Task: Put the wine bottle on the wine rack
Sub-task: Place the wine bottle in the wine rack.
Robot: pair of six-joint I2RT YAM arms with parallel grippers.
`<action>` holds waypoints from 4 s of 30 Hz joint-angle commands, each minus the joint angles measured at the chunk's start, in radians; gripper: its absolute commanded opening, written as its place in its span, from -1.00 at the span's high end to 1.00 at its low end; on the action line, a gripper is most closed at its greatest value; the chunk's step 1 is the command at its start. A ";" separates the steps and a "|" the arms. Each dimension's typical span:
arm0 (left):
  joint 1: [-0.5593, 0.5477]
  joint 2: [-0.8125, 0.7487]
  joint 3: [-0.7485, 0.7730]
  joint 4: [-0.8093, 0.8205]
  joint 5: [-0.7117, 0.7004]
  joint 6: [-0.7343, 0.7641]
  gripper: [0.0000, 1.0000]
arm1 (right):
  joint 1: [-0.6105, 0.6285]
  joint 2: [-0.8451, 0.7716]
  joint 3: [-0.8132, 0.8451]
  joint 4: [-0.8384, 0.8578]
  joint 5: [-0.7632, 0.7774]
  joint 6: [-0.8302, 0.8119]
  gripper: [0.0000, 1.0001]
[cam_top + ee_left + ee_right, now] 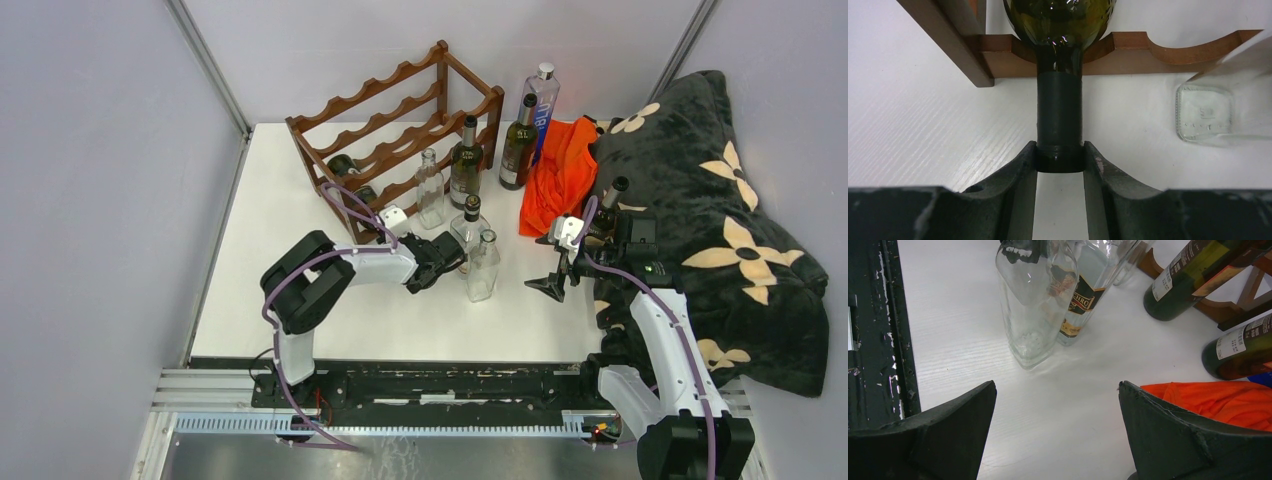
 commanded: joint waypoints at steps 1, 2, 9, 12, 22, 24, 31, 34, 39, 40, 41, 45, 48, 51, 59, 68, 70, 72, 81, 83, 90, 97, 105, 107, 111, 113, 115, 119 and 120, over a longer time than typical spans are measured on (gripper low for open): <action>0.003 0.025 0.008 -0.054 0.000 -0.080 0.61 | -0.005 -0.009 0.036 -0.007 -0.032 -0.023 -0.96; 0.004 0.024 0.008 -0.054 -0.007 -0.079 0.61 | -0.005 -0.007 0.036 -0.009 -0.032 -0.023 -0.96; 0.018 -0.007 -0.004 -0.047 -0.025 -0.061 0.61 | -0.005 -0.008 0.036 -0.010 -0.032 -0.026 -0.96; 0.029 -0.029 -0.011 -0.022 -0.031 -0.031 0.61 | -0.005 -0.010 0.033 -0.014 -0.032 -0.031 -0.96; 0.068 -0.049 -0.010 0.022 -0.017 0.044 0.52 | -0.005 -0.013 0.031 -0.016 -0.032 -0.033 -0.96; 0.075 -0.059 -0.012 0.020 -0.019 0.046 0.49 | -0.005 -0.013 0.032 -0.017 -0.032 -0.034 -0.96; 0.081 -0.095 -0.004 0.018 -0.032 0.071 0.42 | -0.005 -0.011 0.031 -0.014 -0.034 -0.033 -0.96; 0.084 -0.090 0.004 0.018 -0.043 0.082 0.36 | -0.005 -0.011 0.033 -0.015 -0.034 -0.033 -0.96; 0.094 -0.064 0.015 0.018 -0.038 0.087 0.26 | -0.005 -0.015 0.034 -0.017 -0.032 -0.034 -0.96; 0.097 -0.058 0.017 0.018 -0.036 0.087 0.25 | -0.005 -0.015 0.034 -0.017 -0.032 -0.034 -0.96; 0.100 -0.054 0.017 0.017 -0.034 0.086 0.23 | -0.005 -0.015 0.035 -0.018 -0.032 -0.034 -0.96; 0.118 -0.037 0.017 0.026 -0.022 0.097 0.19 | -0.005 -0.011 0.036 -0.018 -0.032 -0.034 -0.96; 0.123 -0.037 0.017 0.035 -0.016 0.109 0.15 | -0.005 -0.011 0.036 -0.018 -0.032 -0.036 -0.96; 0.123 -0.033 0.021 0.038 -0.012 0.113 0.13 | -0.004 -0.011 0.036 -0.018 -0.032 -0.034 -0.96; 0.114 -0.035 0.010 0.038 0.036 0.099 -0.28 | -0.005 -0.011 0.036 -0.020 -0.032 -0.034 -0.96; 0.050 -0.109 0.011 -0.024 0.031 0.081 -0.41 | -0.005 -0.016 0.034 -0.024 -0.032 -0.039 -0.96; 0.033 -0.132 0.008 -0.052 0.035 0.067 -0.42 | -0.005 -0.019 0.033 -0.027 -0.032 -0.042 -0.96; 0.020 -0.157 0.001 -0.088 0.042 0.052 -0.42 | -0.005 -0.021 0.033 -0.030 -0.034 -0.046 -0.96; -0.014 -0.305 -0.085 -0.198 0.081 -0.014 -0.41 | -0.005 -0.029 0.038 -0.048 -0.032 -0.064 -0.96; -0.027 -0.356 -0.111 -0.198 0.098 0.004 -0.41 | -0.005 -0.031 0.040 -0.051 -0.031 -0.067 -0.96; -0.060 -0.625 -0.238 0.018 0.347 0.450 -0.53 | -0.005 -0.023 0.071 -0.108 -0.003 -0.160 -0.96; -0.059 -0.999 -0.397 0.266 0.847 0.916 -0.91 | 0.020 -0.013 0.083 -0.156 -0.065 -0.347 -0.96; -0.058 -1.080 -0.396 0.310 0.975 1.033 -0.96 | 0.155 0.013 0.163 0.081 0.087 0.073 -0.96; -0.058 -1.086 -0.402 0.341 0.970 1.034 -0.95 | 0.179 0.013 0.182 0.104 0.098 0.135 -0.96; -0.058 -1.090 -0.415 0.393 0.948 1.034 -0.95 | 0.248 0.022 0.185 0.239 0.139 0.378 -0.96; -0.058 -1.092 -0.419 0.418 0.943 1.028 -0.95 | 0.289 0.037 0.190 0.300 0.167 0.461 -0.96; -0.058 -1.092 -0.418 0.429 0.937 1.025 -0.95 | 0.319 0.055 0.191 0.367 0.195 0.532 -0.96; -0.058 -1.101 -0.419 0.434 0.918 1.014 -0.95 | 0.383 0.094 0.189 0.443 0.259 0.614 -0.89; -0.058 -1.105 -0.421 0.434 0.915 1.011 -0.95 | 0.398 0.102 0.187 0.450 0.253 0.627 -0.88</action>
